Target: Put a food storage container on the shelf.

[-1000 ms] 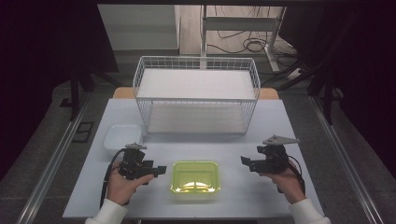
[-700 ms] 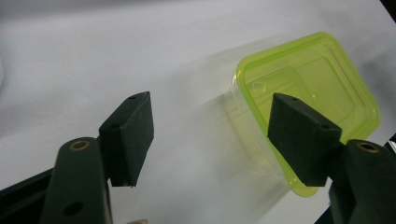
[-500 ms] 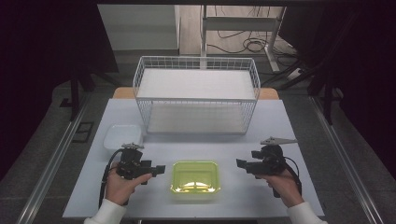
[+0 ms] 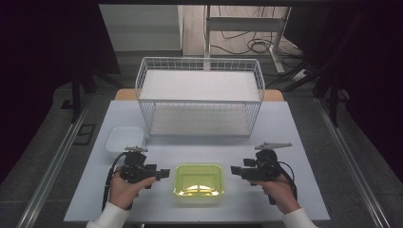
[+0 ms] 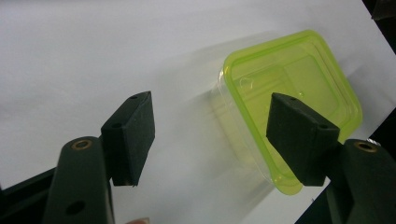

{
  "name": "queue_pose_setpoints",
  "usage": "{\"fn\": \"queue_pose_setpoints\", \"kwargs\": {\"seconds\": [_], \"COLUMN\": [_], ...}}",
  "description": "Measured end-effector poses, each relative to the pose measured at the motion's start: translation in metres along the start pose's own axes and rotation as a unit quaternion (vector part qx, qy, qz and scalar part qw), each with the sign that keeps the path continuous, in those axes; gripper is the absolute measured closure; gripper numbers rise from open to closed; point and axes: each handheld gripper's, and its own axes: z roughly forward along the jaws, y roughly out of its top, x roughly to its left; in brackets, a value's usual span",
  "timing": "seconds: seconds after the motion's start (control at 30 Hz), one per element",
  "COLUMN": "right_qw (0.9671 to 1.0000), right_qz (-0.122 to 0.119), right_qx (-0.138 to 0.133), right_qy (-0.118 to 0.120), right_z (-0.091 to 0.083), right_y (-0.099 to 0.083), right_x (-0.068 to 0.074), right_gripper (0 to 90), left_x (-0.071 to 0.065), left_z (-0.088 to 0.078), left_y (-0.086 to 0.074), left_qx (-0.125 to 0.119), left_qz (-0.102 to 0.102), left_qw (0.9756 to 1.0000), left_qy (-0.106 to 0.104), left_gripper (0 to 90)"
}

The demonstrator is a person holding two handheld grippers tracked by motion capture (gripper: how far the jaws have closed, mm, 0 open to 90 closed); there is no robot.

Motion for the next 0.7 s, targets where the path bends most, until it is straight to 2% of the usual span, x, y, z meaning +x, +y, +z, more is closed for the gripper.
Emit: {"fn": "queue_pose_setpoints", "kwargs": {"seconds": [0.2,0.3,0.47,0.57,0.7], "right_qw": [0.9998,0.9995,0.9989,0.9980,0.9977], "right_qz": [-0.011,-0.013,-0.008,-0.007,0.001], "right_qx": [0.012,0.017,0.026,0.035,0.041], "right_qy": [0.015,0.023,0.039,0.051,0.053], "right_z": [0.006,0.010,0.019,0.024,0.029], "right_y": [-0.006,-0.007,-0.007,-0.008,-0.011], "right_x": [0.003,0.004,0.010,0.014,0.016], "right_gripper": [31.6,31.2,33.2,36.4,39.7], "left_x": [0.003,0.002,0.001,0.001,0.000], "left_z": [-0.001,0.001,0.004,0.005,0.012], "left_y": [-0.002,-0.004,-0.006,-0.008,-0.009], "left_qx": [-0.003,-0.001,0.001,0.001,0.013], "left_qz": [-0.013,-0.018,-0.019,-0.029,-0.033], "left_qw": [0.9999,0.9998,0.9996,0.9990,0.9984], "left_qy": [-0.003,-0.013,-0.020,-0.033,-0.045], "left_gripper": [32.5,32.7,32.9,33.6,35.1]}}
